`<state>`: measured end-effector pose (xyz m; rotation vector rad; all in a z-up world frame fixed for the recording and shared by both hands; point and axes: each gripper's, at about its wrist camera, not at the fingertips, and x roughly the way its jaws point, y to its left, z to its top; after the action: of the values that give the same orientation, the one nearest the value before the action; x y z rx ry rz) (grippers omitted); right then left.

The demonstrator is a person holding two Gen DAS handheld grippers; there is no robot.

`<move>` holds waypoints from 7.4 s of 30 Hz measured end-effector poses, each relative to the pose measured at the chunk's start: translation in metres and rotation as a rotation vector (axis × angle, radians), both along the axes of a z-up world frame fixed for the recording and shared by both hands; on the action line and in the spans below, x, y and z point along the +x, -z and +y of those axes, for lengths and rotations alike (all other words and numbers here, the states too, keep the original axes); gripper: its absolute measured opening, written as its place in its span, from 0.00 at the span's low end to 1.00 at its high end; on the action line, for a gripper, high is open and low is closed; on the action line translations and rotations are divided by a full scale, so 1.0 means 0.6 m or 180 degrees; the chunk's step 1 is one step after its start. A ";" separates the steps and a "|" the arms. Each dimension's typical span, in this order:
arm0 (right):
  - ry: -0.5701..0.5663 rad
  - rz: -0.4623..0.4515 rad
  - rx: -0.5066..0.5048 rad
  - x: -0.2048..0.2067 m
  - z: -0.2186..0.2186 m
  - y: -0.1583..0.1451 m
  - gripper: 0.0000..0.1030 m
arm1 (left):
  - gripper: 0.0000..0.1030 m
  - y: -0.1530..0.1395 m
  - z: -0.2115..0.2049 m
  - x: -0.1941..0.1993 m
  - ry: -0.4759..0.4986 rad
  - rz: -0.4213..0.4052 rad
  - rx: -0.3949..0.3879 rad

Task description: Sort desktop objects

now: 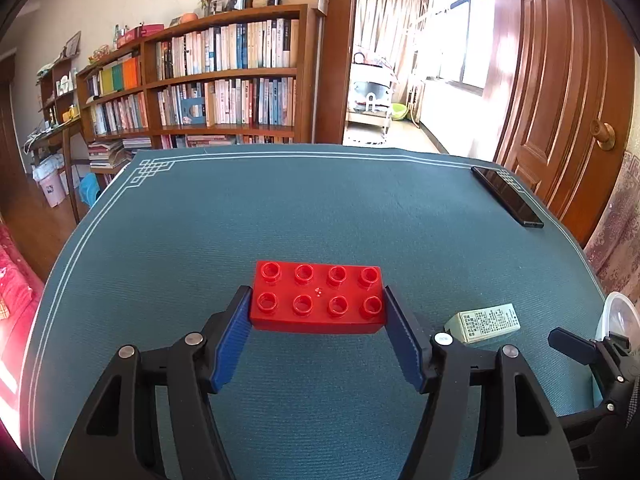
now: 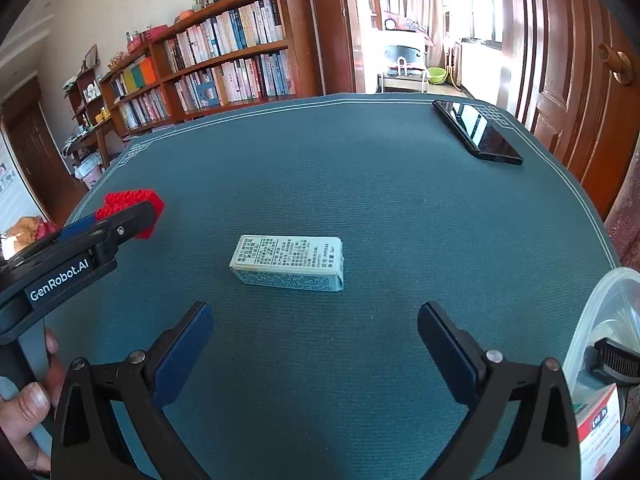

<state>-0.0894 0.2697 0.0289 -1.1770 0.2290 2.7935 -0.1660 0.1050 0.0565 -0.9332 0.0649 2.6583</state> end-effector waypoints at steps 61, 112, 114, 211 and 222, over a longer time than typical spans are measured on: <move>0.0495 0.0372 0.0160 0.218 0.099 -0.106 0.69 | 0.66 -0.026 0.081 0.135 0.0322 0.0174 -0.0182; 0.1446 0.0717 0.0047 0.372 0.328 -0.124 0.69 | 0.66 -0.071 0.359 0.321 0.1742 -0.0004 0.0321; 0.1444 0.0706 0.0047 0.370 0.326 -0.123 0.69 | 0.66 -0.071 0.358 0.323 0.1776 -0.0003 0.0335; 0.1733 0.1654 0.0959 0.548 0.193 -0.224 1.00 | 1.00 -0.186 0.193 0.466 0.0632 0.0972 0.0338; 0.1561 0.0870 0.0247 0.508 0.236 -0.163 1.00 | 1.00 -0.136 0.208 0.474 0.0897 0.0450 0.0266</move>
<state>0.2155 0.4113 0.1270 -0.6111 0.3695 2.4827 0.1183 0.2301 0.1378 -0.6554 0.1085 2.4404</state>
